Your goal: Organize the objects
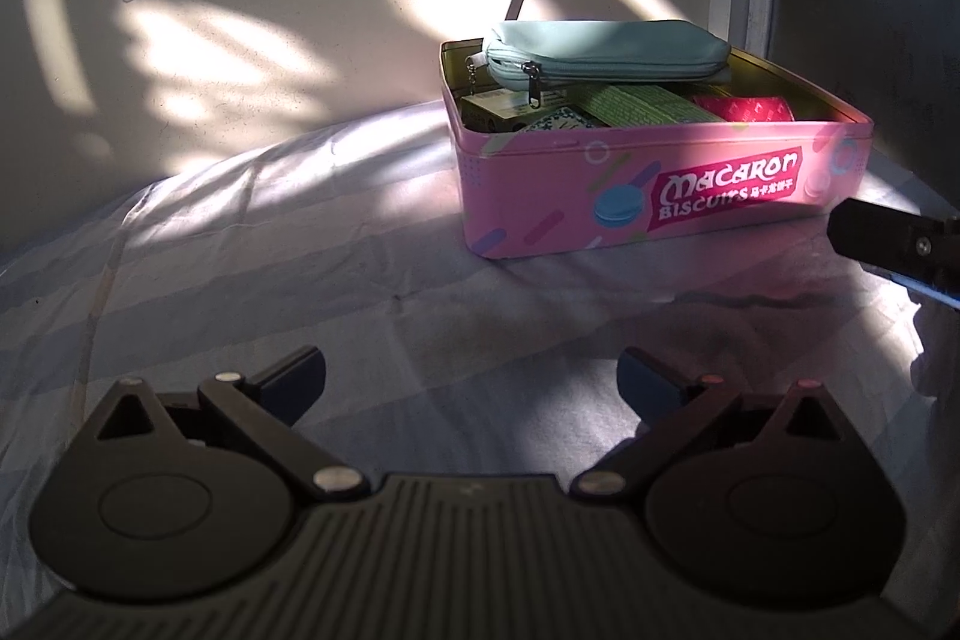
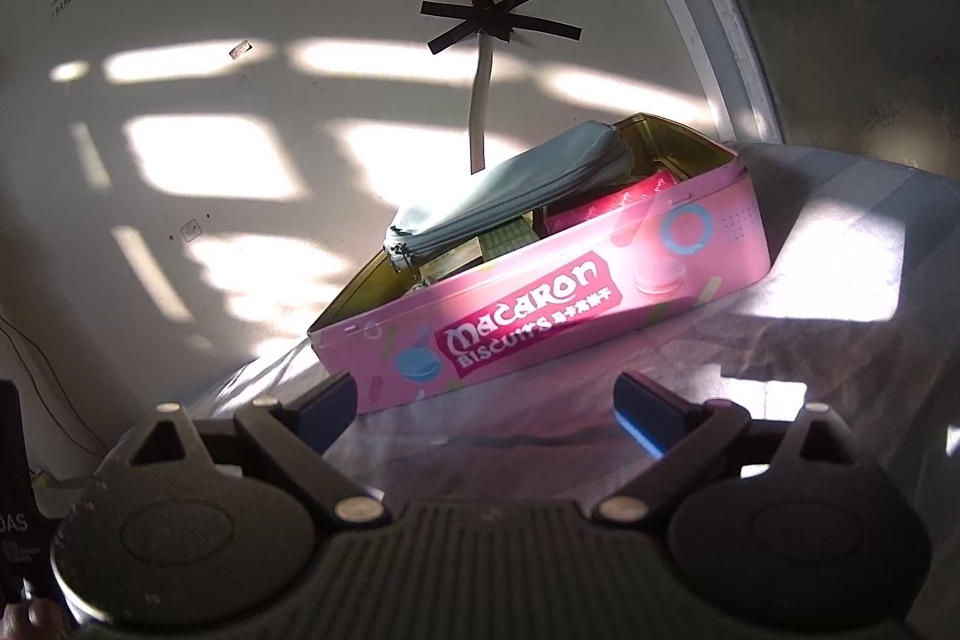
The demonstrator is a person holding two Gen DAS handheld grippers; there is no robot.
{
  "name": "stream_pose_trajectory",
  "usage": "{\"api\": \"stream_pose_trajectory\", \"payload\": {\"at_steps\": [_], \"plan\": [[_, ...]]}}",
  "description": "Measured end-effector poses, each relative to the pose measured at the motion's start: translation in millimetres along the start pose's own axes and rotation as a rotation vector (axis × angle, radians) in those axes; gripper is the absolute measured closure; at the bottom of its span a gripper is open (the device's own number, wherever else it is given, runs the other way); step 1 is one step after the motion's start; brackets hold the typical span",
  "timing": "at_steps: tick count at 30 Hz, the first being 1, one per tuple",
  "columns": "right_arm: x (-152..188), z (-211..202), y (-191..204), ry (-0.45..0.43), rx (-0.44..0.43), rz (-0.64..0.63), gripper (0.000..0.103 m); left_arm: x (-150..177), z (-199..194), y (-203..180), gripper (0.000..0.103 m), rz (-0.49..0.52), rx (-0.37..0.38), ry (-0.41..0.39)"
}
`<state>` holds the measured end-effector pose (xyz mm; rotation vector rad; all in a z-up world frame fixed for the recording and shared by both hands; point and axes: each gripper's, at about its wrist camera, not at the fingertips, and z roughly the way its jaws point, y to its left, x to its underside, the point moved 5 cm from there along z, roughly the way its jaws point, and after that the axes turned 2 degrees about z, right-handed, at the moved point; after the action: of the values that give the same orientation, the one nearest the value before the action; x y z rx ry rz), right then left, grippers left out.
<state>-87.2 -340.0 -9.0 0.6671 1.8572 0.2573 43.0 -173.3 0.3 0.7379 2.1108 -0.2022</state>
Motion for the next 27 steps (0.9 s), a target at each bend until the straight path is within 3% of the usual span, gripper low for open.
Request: {"api": "stream_pose_trajectory", "payload": {"at_steps": [13, 27], "plan": [[0.7, 3.5, -12.0, 0.000, 0.017, 0.031, 0.006, -3.6, -2.3, -0.6, 0.000, -0.005, -0.042, -0.003], [-13.5, -23.2, -6.1, -0.175, 0.056, -0.029, 0.006, -25.5, -43.7, 0.3, 0.000, -0.069, -0.067, -0.224]]}}
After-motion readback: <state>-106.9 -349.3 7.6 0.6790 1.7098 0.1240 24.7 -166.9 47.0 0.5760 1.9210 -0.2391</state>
